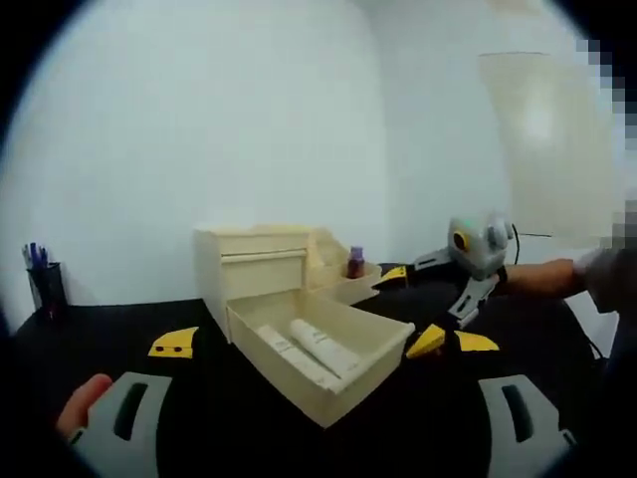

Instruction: Open the drawer, pick up the cosmetic bottles from the table one by one, place them into the drawer, release the gripper, close the drawer, and move the gripper away

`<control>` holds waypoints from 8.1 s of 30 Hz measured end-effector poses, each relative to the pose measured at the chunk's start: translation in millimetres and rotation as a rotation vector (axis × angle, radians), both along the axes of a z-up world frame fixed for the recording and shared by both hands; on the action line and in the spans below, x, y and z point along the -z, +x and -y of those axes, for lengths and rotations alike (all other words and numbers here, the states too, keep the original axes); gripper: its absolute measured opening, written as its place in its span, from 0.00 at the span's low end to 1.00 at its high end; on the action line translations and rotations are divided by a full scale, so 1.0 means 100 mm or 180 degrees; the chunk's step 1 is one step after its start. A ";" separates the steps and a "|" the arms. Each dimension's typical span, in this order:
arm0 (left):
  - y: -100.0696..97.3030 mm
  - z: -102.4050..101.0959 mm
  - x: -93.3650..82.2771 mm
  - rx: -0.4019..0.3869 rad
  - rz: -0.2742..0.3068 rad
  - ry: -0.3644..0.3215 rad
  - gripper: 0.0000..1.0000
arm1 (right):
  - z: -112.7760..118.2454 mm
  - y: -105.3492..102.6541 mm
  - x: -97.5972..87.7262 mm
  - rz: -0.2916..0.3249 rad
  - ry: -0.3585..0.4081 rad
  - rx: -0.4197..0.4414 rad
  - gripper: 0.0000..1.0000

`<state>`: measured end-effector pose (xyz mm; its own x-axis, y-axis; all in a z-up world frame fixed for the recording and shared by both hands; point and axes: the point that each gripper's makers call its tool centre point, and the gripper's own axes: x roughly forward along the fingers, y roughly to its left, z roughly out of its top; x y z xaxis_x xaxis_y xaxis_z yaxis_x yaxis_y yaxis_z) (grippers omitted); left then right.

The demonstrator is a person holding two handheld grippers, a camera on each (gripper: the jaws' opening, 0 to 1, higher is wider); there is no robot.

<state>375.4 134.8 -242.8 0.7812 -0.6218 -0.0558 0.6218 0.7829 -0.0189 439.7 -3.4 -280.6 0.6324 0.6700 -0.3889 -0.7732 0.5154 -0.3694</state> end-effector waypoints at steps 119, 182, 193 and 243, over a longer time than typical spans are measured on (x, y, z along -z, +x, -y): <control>0.07 0.22 0.48 0.0233 -0.0344 0.0642 0.88 | -0.12 1.06 -0.03 0.0467 -0.0058 0.0551 0.70; 0.05 0.40 0.43 0.0134 -0.0290 0.0377 0.78 | 0.26 0.18 -0.89 0.0683 0.0300 0.0380 0.64; 0.10 0.47 0.34 0.0140 -0.0193 0.0339 0.77 | 0.71 -0.48 -1.04 0.0656 0.0394 0.0376 0.64; -0.04 0.89 0.50 0.0227 -0.0086 0.0914 0.73 | 2.27 -2.08 -0.37 0.0249 0.1551 0.1220 0.61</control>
